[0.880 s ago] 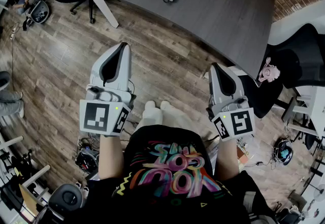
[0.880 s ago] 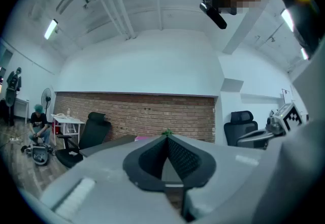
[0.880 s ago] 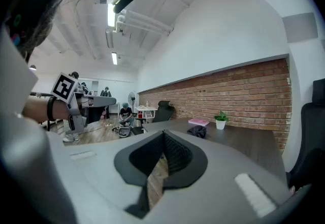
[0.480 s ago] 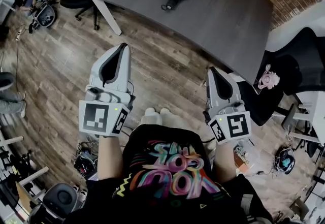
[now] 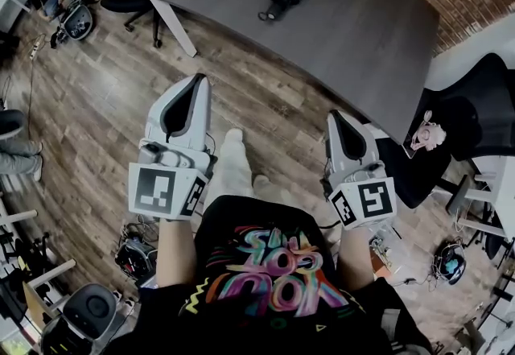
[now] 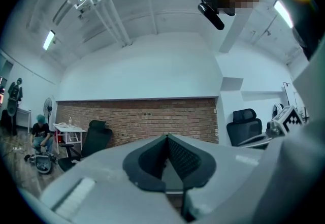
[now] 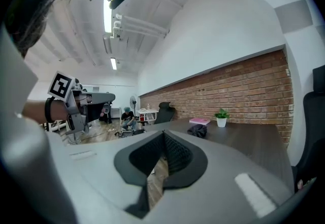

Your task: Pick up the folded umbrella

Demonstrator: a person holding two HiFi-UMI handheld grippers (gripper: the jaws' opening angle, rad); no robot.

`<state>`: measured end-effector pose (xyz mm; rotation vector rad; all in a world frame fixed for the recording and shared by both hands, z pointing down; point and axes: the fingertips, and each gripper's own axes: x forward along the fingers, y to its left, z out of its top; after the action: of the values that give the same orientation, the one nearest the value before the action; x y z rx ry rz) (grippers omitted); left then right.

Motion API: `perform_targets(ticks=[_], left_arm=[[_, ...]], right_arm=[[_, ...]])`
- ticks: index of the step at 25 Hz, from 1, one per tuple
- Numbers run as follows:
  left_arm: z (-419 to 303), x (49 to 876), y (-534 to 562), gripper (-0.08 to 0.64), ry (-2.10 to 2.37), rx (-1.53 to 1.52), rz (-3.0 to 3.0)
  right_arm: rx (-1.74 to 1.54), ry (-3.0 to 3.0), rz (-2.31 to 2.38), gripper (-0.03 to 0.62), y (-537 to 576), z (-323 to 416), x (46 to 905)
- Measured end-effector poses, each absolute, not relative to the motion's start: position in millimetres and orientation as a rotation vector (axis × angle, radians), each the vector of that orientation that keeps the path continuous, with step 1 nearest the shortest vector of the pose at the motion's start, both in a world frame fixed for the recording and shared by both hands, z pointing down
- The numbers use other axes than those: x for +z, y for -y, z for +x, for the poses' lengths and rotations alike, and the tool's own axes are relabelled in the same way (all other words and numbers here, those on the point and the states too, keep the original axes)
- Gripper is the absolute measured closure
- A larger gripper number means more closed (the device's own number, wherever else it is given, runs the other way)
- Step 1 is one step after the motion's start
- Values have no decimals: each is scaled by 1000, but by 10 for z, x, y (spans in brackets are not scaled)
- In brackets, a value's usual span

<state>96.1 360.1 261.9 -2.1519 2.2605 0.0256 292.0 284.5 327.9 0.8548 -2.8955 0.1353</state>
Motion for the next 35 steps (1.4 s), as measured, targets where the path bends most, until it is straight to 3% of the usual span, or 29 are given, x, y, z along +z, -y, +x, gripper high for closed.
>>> perform_targets(ticks=[7,22,35], left_arm=[[626,2695,-3213,558,-2250,48,-2172],[-783,2775,-1997,558,-2206,52,-2260],[-1396,2960,-1459,558,-2152,32,-2369]], right_arm=[[171,2857,860,594,-2498,2592,3434],[181,2769,954,594,-1300,1329,3484],[207,2680,1119,594,-842,934,3588]])
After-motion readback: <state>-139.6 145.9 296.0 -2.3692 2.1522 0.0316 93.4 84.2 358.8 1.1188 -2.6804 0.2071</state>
